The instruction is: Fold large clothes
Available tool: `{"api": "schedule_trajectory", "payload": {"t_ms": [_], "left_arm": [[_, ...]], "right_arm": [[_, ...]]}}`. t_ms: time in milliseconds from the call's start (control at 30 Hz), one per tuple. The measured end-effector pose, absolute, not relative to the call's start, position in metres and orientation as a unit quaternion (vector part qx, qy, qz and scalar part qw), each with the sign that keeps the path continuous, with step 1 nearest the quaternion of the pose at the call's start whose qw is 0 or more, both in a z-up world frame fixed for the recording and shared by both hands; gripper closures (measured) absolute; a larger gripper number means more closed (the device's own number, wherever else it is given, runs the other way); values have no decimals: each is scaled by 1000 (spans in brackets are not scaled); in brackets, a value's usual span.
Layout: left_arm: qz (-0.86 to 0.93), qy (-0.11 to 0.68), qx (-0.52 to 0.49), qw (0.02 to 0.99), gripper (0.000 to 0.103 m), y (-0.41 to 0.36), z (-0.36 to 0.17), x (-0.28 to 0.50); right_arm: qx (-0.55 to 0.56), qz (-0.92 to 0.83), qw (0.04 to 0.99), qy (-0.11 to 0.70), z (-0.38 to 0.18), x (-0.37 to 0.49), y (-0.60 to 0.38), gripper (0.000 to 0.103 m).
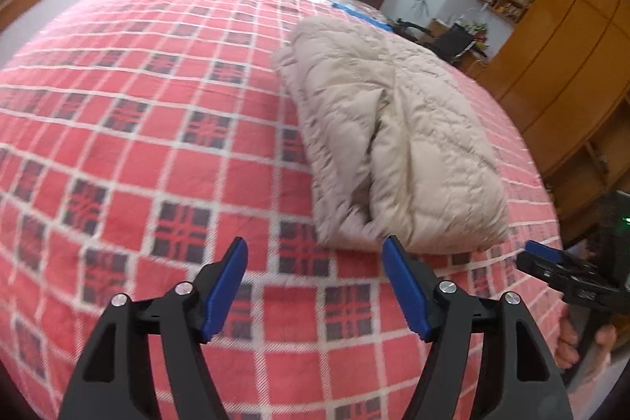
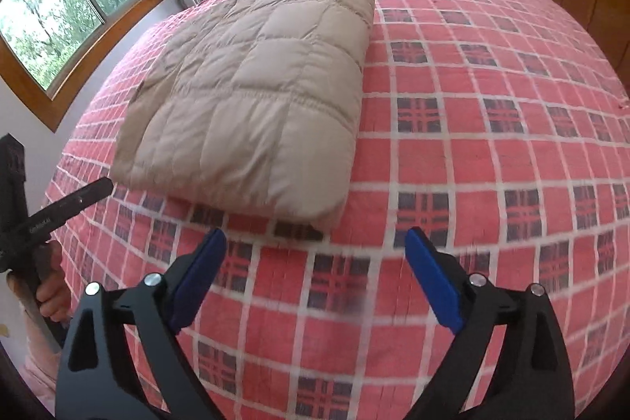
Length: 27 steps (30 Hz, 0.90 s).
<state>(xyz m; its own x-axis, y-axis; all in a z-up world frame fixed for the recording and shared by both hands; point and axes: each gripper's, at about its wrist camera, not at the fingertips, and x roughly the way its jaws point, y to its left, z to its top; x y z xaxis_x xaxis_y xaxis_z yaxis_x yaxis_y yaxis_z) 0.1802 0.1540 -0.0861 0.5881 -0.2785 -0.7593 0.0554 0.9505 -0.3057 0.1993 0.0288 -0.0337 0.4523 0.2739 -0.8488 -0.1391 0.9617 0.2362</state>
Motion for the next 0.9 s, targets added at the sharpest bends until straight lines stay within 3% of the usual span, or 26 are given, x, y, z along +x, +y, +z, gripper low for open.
{"api": "schedule_trajectory", "payload": {"t_ms": [467,900], "left_arm": [[-10,436,-56,898,21,145,-84,121],[-3,402,-30,915,15,128,-59,66]], "right_arm": [[49,67,872,482,-35,136,34,7],[26,55,896,441,6,80,54,4]]}}
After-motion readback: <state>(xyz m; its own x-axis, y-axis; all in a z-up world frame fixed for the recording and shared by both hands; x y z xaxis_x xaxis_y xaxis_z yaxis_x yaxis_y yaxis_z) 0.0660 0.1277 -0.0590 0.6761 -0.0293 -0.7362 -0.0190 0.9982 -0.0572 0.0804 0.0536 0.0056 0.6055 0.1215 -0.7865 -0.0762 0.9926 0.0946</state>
